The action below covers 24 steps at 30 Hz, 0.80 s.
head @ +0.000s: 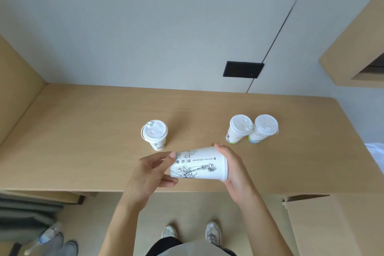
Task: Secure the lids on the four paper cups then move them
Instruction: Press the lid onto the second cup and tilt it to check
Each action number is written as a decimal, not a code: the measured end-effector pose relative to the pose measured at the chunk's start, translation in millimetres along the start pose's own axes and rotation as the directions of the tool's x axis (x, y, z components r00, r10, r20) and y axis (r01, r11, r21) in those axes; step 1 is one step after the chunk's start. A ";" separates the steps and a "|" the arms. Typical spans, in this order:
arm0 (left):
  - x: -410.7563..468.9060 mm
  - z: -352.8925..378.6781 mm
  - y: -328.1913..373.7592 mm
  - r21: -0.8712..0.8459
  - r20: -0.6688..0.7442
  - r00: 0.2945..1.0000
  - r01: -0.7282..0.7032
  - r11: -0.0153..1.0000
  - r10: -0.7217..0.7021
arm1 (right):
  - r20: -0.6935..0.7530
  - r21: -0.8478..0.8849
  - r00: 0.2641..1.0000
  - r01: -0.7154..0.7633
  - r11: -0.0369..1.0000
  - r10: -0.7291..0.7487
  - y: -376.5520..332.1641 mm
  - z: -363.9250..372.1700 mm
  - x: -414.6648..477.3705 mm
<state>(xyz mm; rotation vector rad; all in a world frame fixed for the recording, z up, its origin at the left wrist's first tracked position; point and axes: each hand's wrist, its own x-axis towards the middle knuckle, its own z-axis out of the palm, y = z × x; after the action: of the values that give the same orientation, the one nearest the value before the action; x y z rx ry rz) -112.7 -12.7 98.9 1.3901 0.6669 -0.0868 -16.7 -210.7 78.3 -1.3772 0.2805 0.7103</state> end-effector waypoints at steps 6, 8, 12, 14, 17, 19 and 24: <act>-1.4 17.8 9.9 -0.025 0.002 0.999 -0.051 0.998 0.051 | -0.003 0.036 0.998 0.056 0.998 -0.056 -18.1 -14.3 -6.4; -2.8 24.0 12.0 -0.012 -0.028 0.998 -0.059 0.998 0.058 | 0.006 0.054 0.997 0.073 0.996 -0.073 -22.4 -16.4 -7.4; -5.9 27.6 11.5 -0.026 -0.014 0.993 -0.116 0.993 0.115 | 0.027 0.083 0.995 0.098 0.992 -0.100 -29.4 -18.5 -8.6; -7.1 28.4 13.3 -0.026 -0.020 0.993 -0.115 0.993 0.115 | 0.050 0.101 0.993 0.103 0.990 -0.109 -33.4 -19.3 -9.1; -7.5 30.3 15.6 -0.001 -0.018 0.994 -0.110 0.994 0.110 | 0.054 0.105 0.991 0.118 0.987 -0.124 -36.1 -17.5 -9.4; -7.7 30.4 16.2 -0.003 0.004 0.992 -0.127 0.992 0.127 | 0.050 0.117 0.990 0.128 0.985 -0.134 -38.6 -16.0 -10.2; -8.6 33.0 20.1 0.011 -0.026 0.994 -0.102 0.995 0.102 | 0.072 0.134 0.987 0.134 0.982 -0.145 -44.7 -15.5 -12.1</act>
<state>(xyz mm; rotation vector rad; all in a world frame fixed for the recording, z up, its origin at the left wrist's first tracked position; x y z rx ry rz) -98.3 -41.8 121.6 1.4348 0.6172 0.0101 4.6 -230.3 117.7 -1.2295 0.1607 0.6193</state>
